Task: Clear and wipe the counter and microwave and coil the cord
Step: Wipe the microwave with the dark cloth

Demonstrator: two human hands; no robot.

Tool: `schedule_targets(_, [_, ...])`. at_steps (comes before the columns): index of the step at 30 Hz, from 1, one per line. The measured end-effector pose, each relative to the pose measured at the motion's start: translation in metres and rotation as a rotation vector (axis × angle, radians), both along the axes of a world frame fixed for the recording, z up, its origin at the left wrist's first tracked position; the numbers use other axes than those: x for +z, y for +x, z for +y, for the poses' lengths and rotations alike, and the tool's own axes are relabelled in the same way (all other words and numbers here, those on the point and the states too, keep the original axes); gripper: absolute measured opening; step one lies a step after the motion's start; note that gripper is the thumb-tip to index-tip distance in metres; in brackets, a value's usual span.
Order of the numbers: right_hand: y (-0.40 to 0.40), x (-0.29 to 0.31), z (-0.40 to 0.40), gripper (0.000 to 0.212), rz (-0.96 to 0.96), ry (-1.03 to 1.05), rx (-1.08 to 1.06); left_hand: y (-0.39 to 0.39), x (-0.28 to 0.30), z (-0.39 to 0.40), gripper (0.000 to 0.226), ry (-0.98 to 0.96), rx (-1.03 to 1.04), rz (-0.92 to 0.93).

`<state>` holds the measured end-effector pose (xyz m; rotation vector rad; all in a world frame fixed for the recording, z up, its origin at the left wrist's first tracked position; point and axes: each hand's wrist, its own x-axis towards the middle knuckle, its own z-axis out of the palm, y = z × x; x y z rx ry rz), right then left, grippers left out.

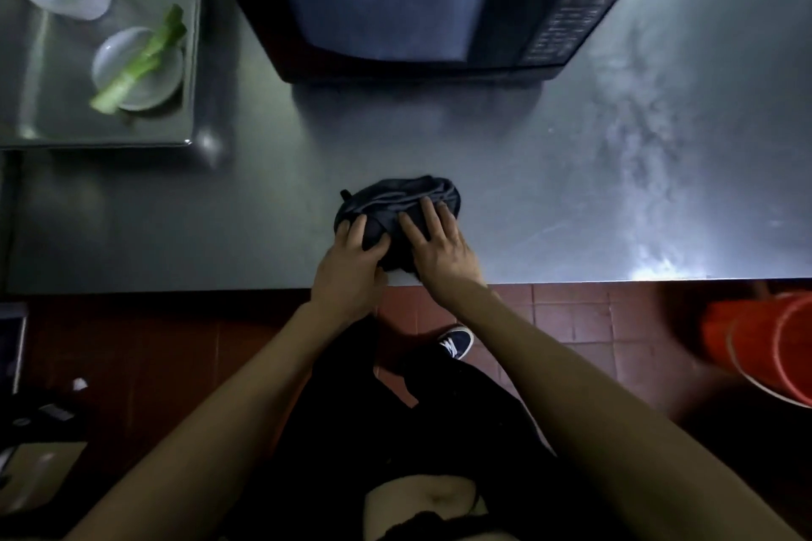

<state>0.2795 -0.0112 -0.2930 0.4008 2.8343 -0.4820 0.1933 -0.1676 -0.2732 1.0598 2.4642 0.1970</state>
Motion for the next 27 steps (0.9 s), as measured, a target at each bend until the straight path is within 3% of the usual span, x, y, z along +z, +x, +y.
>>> schedule_targets(12, [0.097, 0.005, 0.072, 0.082, -0.023, -0.010, -0.191, 0.069, 0.004, 0.099, 0.057, -0.069, -0.139, -0.031])
schedule_targets(20, [0.083, 0.003, 0.107, 0.076, -0.038, -0.052, -0.208, 0.063, 0.005, 0.134, 0.071, -0.208, -0.218, -0.039])
schedule_targets(27, [0.047, 0.004, 0.149, 0.073, -0.053, -0.070, -0.219, 0.021, -0.007, 0.175, 0.066, -0.141, -0.198, -0.028])
